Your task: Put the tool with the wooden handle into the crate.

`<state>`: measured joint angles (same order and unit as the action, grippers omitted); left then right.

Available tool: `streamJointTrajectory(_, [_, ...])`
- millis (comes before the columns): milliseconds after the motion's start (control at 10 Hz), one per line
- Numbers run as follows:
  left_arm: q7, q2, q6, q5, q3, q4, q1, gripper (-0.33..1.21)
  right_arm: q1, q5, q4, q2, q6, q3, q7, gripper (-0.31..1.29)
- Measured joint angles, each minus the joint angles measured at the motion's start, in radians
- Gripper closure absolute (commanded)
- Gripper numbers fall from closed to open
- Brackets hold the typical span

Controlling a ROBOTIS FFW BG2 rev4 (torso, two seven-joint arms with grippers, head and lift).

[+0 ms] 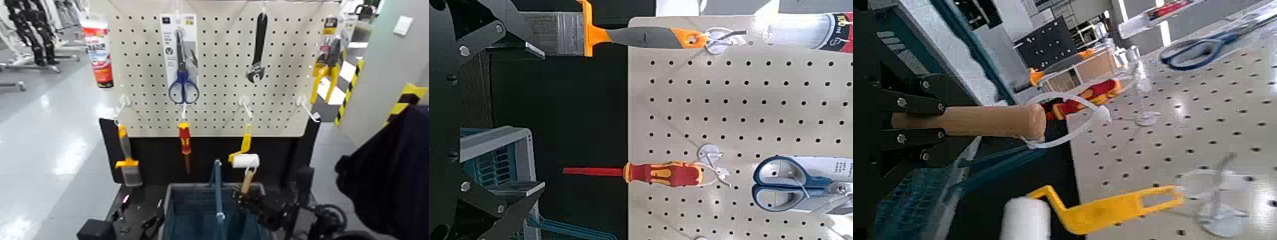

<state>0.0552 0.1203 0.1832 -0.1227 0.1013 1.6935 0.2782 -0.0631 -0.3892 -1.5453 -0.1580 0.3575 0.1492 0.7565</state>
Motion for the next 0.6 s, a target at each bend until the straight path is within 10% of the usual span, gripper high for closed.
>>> streamJointTrajectory(200, [0.000,-0.003,0.002,0.000,-0.001,0.000,0.002,0.36,-0.015,0.019,0.080,0.005,-0.027,0.034,-0.003,1.07])
streamJointTrajectory(600, [0.000,-0.007,0.006,0.000,-0.004,0.000,0.003,0.36,-0.031,0.062,0.124,0.008,-0.029,0.051,-0.011,0.33])
